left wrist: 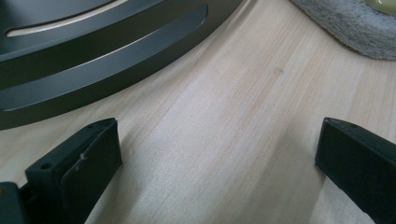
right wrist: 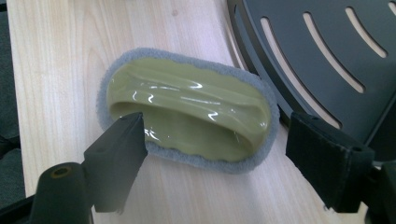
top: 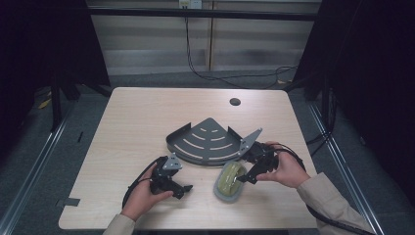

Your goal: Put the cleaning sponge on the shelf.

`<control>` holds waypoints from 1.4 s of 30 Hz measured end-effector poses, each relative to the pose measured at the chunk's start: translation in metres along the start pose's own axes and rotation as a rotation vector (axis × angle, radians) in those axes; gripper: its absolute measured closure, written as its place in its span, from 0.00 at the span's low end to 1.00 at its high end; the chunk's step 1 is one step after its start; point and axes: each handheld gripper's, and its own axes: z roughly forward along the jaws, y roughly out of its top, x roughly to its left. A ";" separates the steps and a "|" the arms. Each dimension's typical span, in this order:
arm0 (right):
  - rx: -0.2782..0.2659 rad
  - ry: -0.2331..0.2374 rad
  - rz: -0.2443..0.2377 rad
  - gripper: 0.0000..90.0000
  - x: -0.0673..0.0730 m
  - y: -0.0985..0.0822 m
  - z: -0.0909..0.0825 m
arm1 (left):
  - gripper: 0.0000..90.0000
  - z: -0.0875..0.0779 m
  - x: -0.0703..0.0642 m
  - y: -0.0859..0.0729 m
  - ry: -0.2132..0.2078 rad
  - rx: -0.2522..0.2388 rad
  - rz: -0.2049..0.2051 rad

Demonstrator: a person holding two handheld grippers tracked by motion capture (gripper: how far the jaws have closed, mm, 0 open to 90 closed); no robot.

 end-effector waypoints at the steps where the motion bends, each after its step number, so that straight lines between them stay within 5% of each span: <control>1: 0.000 0.000 0.000 0.22 0.000 0.000 0.000 | 0.00 0.000 0.000 0.000 0.000 0.000 0.000; 29: 0.094 0.089 -0.142 0.23 0.007 0.031 0.028 | 0.00 0.001 0.000 0.000 -0.002 -0.011 -0.008; 38: 0.157 0.118 -0.190 0.58 0.014 0.034 0.030 | 0.00 0.001 0.000 0.000 -0.003 -0.011 -0.007; 42: 0.185 0.115 -0.165 0.67 0.013 0.031 0.027 | 0.00 0.001 0.000 0.000 -0.004 -0.011 -0.007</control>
